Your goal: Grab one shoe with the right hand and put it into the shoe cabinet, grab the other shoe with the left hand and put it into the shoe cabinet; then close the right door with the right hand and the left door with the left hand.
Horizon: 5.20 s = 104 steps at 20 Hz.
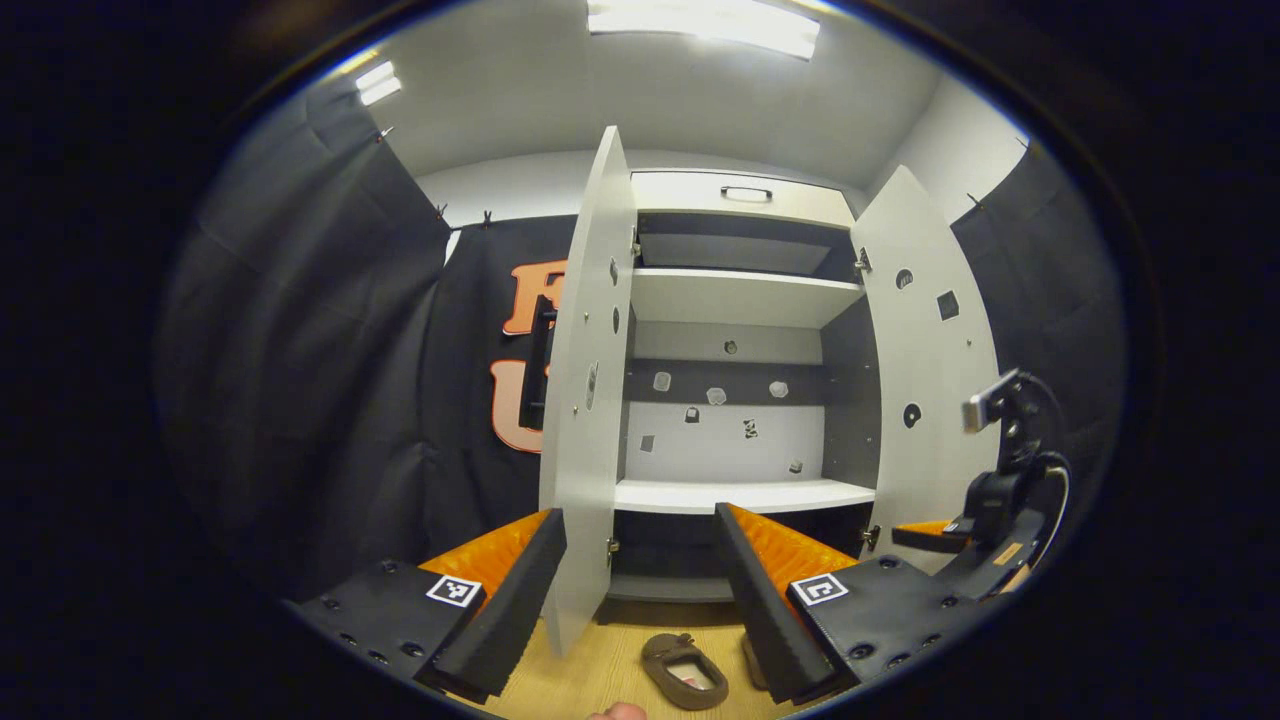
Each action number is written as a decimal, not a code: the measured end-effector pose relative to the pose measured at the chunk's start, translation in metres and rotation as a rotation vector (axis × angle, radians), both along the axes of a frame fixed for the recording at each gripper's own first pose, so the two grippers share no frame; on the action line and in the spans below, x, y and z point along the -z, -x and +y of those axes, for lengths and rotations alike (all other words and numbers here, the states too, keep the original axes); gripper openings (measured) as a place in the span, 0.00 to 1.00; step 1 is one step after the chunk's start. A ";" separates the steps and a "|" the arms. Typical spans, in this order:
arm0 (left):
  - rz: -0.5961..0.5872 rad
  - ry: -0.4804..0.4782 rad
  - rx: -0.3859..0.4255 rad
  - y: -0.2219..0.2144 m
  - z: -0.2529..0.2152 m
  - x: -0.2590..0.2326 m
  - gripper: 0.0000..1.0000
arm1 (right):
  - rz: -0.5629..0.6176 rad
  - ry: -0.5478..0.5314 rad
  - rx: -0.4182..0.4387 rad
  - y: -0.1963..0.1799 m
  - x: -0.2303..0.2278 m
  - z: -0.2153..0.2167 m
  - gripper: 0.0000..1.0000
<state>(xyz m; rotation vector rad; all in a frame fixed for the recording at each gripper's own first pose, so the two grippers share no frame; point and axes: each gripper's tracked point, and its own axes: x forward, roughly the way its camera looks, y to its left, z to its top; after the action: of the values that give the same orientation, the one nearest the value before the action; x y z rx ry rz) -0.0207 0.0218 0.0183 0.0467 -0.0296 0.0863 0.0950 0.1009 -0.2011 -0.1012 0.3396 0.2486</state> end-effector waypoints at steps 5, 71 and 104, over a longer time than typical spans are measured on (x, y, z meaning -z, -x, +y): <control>-0.008 -0.007 -0.034 0.001 0.013 0.000 0.96 | 0.289 0.028 0.008 0.007 0.122 -0.003 0.94; 0.128 0.005 -0.083 -0.012 0.041 0.060 0.96 | 0.389 -0.097 0.316 -0.362 -0.022 -0.065 0.13; 0.068 0.015 0.148 0.009 -0.036 0.038 0.96 | 0.021 -0.246 0.022 -0.057 -0.200 -0.046 0.93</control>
<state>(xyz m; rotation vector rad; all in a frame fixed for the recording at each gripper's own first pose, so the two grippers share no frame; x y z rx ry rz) -0.0295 -0.0145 -0.0201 0.0322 0.0356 -0.0633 0.1523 0.0548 -0.0010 0.1474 0.3287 0.2679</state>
